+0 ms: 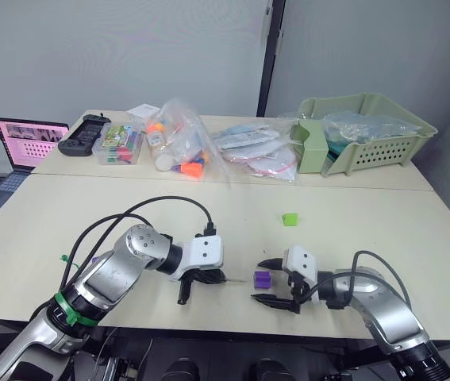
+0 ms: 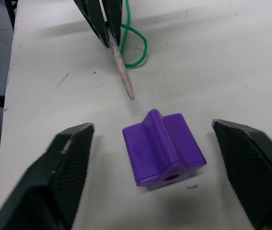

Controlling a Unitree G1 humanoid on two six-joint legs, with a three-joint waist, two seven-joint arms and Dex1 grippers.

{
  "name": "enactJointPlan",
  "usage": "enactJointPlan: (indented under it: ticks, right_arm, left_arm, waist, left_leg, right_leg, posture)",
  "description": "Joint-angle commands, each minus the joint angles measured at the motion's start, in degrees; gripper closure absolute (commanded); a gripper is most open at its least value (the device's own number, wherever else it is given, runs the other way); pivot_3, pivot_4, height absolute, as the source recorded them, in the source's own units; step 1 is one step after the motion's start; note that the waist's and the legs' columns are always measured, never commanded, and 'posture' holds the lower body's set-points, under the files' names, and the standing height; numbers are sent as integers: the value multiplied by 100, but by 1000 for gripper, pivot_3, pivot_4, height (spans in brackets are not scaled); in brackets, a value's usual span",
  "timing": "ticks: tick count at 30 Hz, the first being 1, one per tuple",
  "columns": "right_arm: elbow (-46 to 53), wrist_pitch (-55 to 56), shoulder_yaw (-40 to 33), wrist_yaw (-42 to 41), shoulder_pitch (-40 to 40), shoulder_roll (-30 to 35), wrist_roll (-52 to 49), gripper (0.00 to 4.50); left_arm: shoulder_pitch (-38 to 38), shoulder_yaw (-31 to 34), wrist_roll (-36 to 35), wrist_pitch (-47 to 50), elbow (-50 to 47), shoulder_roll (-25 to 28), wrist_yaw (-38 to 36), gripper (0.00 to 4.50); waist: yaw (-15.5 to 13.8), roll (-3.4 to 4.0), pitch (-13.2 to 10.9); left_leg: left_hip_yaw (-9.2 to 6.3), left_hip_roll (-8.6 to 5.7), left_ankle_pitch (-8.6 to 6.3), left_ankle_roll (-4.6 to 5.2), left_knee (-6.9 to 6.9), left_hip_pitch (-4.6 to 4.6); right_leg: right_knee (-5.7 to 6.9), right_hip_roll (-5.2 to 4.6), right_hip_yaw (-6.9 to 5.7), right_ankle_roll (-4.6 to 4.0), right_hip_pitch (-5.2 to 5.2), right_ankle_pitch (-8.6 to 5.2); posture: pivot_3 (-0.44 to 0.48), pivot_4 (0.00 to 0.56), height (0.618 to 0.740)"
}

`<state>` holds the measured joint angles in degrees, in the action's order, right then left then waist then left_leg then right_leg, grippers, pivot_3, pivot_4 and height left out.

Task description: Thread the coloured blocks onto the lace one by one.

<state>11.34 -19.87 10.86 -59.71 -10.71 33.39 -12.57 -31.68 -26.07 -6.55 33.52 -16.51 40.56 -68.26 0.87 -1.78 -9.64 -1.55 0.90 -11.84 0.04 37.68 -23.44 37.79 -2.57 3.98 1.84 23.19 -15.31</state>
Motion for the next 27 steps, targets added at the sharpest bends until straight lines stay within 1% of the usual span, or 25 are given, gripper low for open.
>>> enactJointPlan:
  ticks: [1,4,5,13,27]
  right_arm:
    - [-5,179,-16,-37,-105,-28,-105,1922]
    - [-40,208,-15,-27,-117,-59,-109,2945]
    - [-48,221,-11,-21,-121,-70,-103,3128]
    - [-31,234,36,24,-140,-142,-74,3127]
    - [-26,282,174,-2,-217,-80,-28,3127]
  left_arm:
    - [-204,-14,83,42,-111,1,15,4500]
    - [-248,-37,98,72,-94,-25,41,4500]
    - [-266,-42,111,84,-82,-38,56,4500]
    - [-369,-117,195,168,-19,-109,107,4500]
    - [-477,-257,272,170,70,-297,171,4500]
  waist:
    - [1,0,0]
    - [3,0,0]
    - [3,0,0]
    - [0,0,0]
    - [-1,0,0]
  left_leg:
    - [0,0,0,0,0,1]
    - [0,0,0,0,0,0]
    - [0,0,0,0,0,0]
    - [0,-1,0,0,0,0]
    - [0,-1,0,0,0,0]
  right_leg:
    - [0,0,0,0,0,0]
    - [0,1,0,1,0,0]
    - [0,0,0,1,0,0]
    - [1,0,0,1,0,0]
    - [1,0,1,0,0,0]
  posture:
    - [0,150,740]
    - [0,150,740]
    - [0,150,740]
    - [0,150,740]
    - [0,150,740]
